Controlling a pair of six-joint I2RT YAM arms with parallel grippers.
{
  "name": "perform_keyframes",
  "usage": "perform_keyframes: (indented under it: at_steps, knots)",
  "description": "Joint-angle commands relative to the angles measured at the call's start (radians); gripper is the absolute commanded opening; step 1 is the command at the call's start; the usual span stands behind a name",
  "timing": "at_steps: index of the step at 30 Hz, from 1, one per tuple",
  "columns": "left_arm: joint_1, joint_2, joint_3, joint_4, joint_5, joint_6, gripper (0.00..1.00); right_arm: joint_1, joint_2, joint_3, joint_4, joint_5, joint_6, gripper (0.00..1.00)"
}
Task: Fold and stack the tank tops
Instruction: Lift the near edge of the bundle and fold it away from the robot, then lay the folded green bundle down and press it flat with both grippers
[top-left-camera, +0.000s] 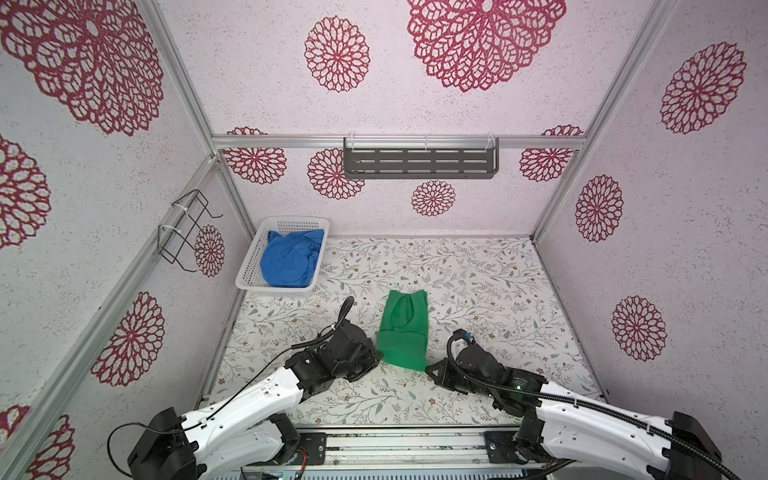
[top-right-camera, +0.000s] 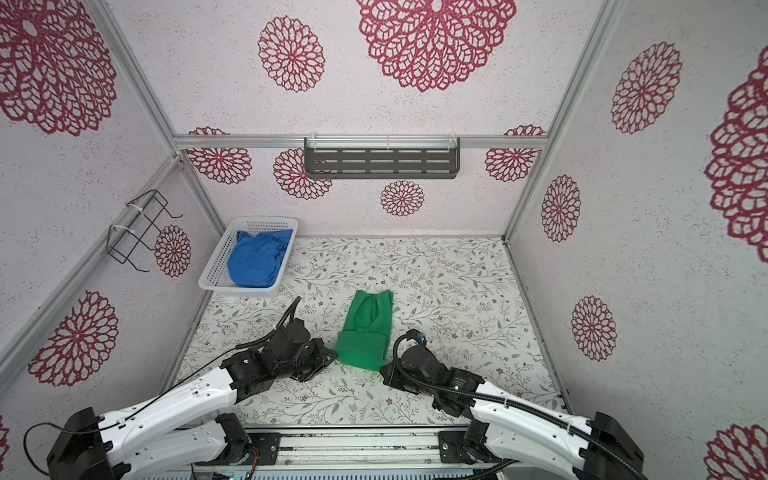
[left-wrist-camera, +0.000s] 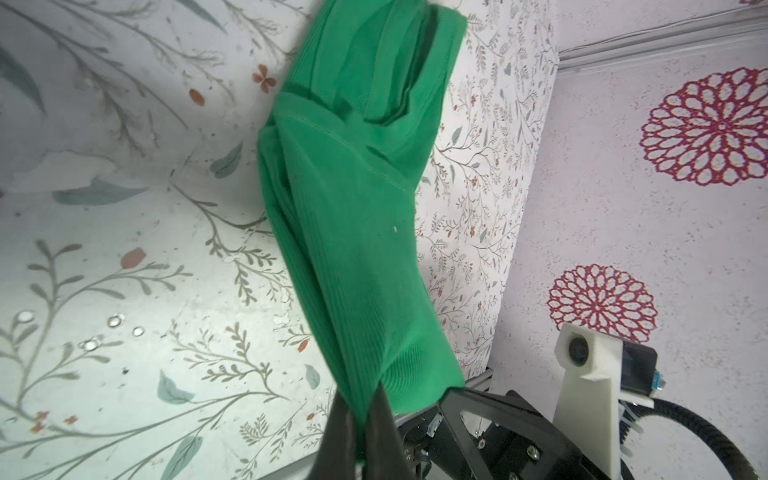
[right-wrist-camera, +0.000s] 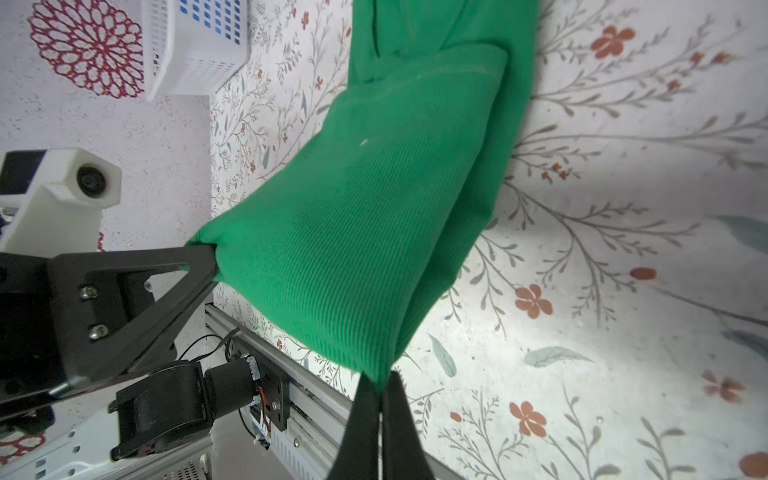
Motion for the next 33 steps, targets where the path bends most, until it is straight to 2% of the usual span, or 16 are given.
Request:
perform_keyframes:
  at_steps: [1,7,12,20,27,33]
  knots:
    - [0.04,0.033,0.055,-0.066,-0.023,0.085,0.0,-0.034,-0.016,0.044,-0.096,0.063,-0.055,0.0]
    - [0.14,0.104,0.114,-0.054,0.032,0.186,0.0,-0.171,0.002,0.091,-0.096,0.031,-0.164,0.0]
    - [0.223,0.203,0.161,0.003,0.085,0.26,0.0,-0.307,0.06,0.098,-0.015,-0.054,-0.229,0.0]
    - [0.295,0.401,0.337,0.026,0.148,0.359,0.0,-0.424,0.232,0.243,-0.012,-0.127,-0.373,0.0]
    - [0.385,0.556,0.399,0.081,0.184,0.43,0.0,-0.544,0.427,0.319,0.07,-0.246,-0.478,0.0]
    - [0.423,0.684,0.481,0.127,0.205,0.467,0.0,-0.595,0.584,0.428,0.094,-0.298,-0.546,0.0]
